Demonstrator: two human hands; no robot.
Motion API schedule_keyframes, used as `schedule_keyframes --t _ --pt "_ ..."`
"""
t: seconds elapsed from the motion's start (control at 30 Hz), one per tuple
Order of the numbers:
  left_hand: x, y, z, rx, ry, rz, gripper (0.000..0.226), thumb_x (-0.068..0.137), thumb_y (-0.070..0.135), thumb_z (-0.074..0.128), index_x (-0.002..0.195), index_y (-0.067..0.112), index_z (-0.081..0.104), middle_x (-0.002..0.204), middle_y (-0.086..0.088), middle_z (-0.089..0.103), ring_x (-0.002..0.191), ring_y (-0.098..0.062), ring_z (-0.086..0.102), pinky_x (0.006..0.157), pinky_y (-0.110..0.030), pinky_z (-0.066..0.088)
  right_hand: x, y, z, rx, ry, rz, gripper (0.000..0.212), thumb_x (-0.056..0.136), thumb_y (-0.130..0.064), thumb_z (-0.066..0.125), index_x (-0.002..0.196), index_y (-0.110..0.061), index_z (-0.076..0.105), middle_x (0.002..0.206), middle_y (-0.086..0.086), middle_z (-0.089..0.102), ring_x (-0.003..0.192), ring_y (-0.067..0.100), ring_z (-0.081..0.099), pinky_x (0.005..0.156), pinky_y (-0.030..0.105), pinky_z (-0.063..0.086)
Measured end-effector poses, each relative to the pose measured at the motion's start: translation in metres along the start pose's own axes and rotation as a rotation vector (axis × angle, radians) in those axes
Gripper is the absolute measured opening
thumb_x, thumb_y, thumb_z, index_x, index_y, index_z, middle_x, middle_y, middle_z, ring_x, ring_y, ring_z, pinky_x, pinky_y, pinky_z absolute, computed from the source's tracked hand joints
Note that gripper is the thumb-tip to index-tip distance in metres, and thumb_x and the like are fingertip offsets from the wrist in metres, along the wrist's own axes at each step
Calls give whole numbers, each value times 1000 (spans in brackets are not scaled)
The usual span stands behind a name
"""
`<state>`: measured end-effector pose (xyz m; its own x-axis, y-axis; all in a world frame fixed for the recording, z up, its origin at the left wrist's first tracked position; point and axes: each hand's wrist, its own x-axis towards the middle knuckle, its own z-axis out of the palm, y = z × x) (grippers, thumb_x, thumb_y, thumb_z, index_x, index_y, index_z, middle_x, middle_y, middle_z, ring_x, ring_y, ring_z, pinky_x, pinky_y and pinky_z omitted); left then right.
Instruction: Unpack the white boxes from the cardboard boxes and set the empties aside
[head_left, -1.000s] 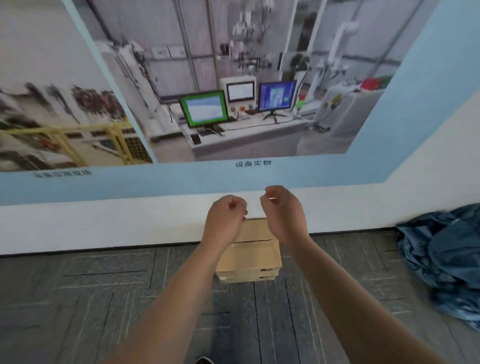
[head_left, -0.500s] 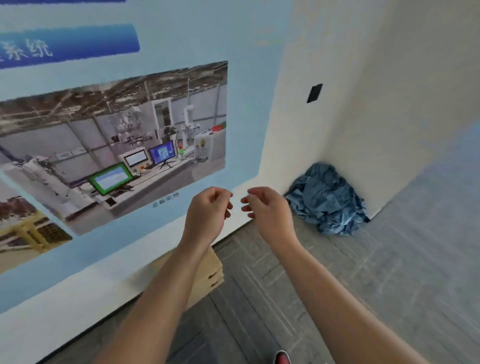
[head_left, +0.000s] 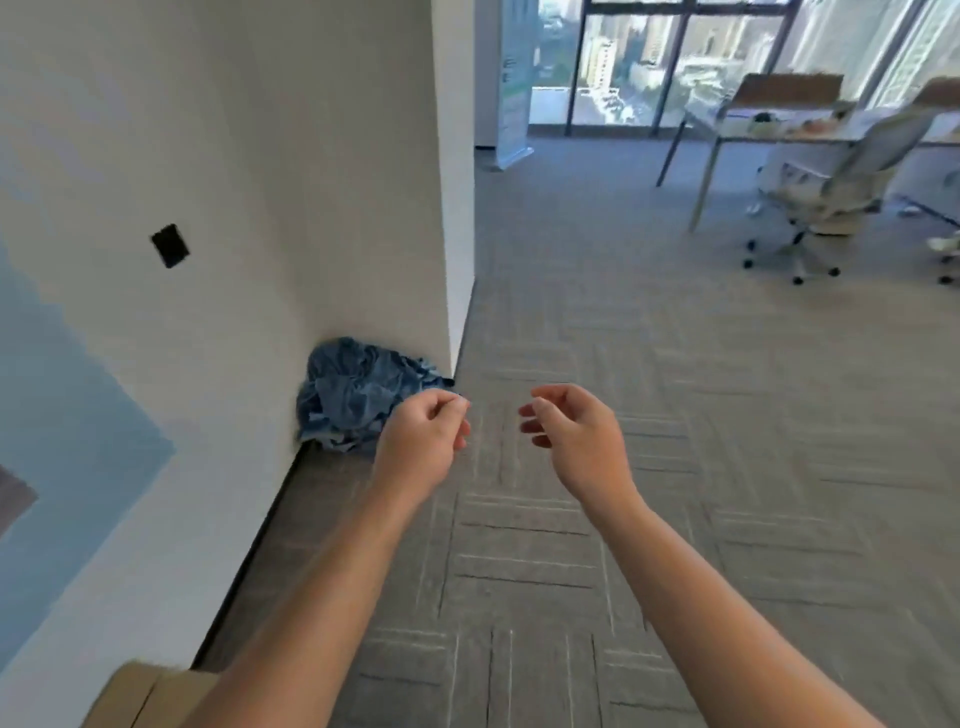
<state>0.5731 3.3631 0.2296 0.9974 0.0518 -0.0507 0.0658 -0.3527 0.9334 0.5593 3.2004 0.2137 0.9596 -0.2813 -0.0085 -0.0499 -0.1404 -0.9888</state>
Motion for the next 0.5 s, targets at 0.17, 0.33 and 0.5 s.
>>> schedule_keyframes --t 0.17,0.33,0.5 --pt "-23 71 189 -18 -204 49 20 97 18 54 90 7 70 73 -3 68 63 -12 62 70 -36 56 10 32 -212 15 219 -4 10 97 -11 58 97 -17 67 88 2 75 79 17 72 69 28 54" --pt "-60 133 353 -39 -394 71 19 96 15 55 86 8 69 69 -3 66 60 -14 60 61 -27 51 -3 53 -387 17 424 30 14 97 -11 57 93 -21 66 84 2 75 77 18 71 68 30 53" --pt "-112 199 514 4 -637 146 19 97 15 54 89 6 68 72 -4 66 64 -16 60 61 -27 50 -29 73 -549 44 657 44 13 98 -11 56 95 -19 66 87 2 75 78 17 71 70 28 55"
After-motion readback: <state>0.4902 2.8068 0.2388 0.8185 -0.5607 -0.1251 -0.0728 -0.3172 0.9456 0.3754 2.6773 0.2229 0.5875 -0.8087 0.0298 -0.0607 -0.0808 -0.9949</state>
